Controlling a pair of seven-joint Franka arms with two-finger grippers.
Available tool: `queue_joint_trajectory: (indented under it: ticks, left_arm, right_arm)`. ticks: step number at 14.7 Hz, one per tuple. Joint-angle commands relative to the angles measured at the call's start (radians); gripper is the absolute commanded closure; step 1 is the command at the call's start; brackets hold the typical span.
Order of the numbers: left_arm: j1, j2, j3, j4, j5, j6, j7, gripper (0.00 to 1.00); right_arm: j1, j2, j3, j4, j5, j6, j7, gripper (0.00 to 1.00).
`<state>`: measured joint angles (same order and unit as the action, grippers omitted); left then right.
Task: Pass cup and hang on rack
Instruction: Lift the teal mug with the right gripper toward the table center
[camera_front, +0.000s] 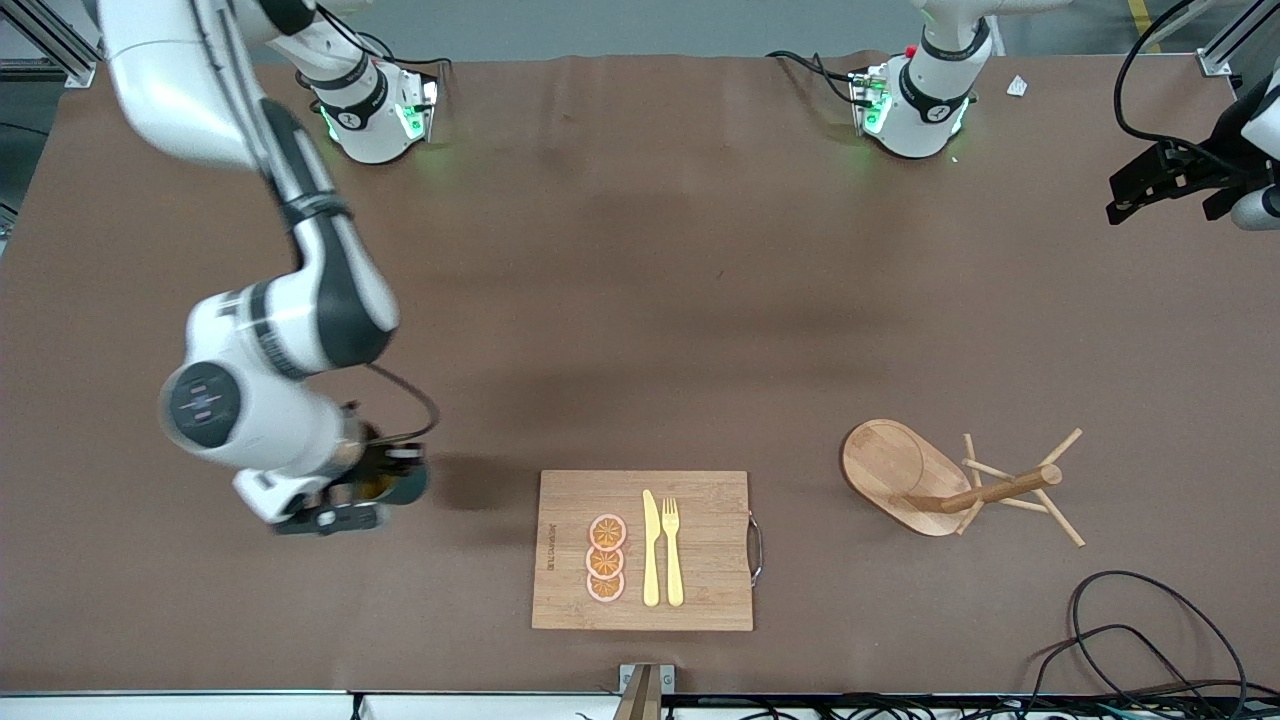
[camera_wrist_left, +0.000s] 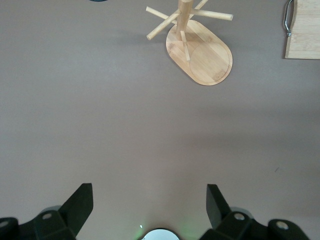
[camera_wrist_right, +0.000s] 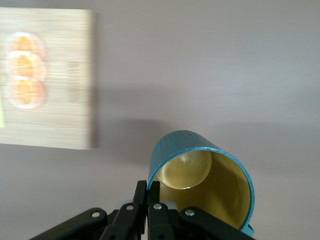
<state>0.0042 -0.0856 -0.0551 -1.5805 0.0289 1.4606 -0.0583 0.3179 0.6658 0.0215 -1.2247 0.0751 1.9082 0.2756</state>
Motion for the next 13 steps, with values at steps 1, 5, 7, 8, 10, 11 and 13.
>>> queue_joint_trajectory:
  ticks: [1, 5, 7, 8, 10, 11, 13]
  left_arm:
    - [0.005, 0.015, -0.005, 0.025, 0.002, -0.016, 0.018, 0.00]
    - [0.005, 0.027, -0.003, 0.048, -0.040, -0.016, 0.011, 0.00]
    - [0.005, 0.046, -0.003, 0.057, -0.041, -0.016, 0.015, 0.00]
    - [-0.003, 0.050, -0.003, 0.077, -0.040, -0.016, 0.009, 0.00]
    - [-0.009, 0.064, -0.005, 0.085, -0.040, -0.014, 0.005, 0.00]
    - [-0.010, 0.066, -0.006, 0.085, -0.040, -0.014, 0.005, 0.00]
    - [-0.015, 0.078, -0.009, 0.080, -0.038, -0.014, 0.000, 0.00]
  right_arm:
    - [0.148, 0.069, -0.015, 0.123, 0.012, -0.006, 0.214, 1.00]
    - [0.341, 0.155, -0.015, 0.174, 0.012, 0.145, 0.517, 1.00]
    - [0.430, 0.204, -0.018, 0.183, 0.011, 0.234, 0.655, 1.00]
    - [0.464, 0.230, -0.023, 0.203, 0.009, 0.248, 0.698, 0.99]
    - [0.503, 0.268, -0.028, 0.238, 0.008, 0.249, 0.746, 0.99]
    - [0.518, 0.288, -0.032, 0.246, 0.006, 0.250, 0.775, 0.99]
    - [0.536, 0.311, -0.032, 0.260, 0.005, 0.250, 0.801, 0.99]
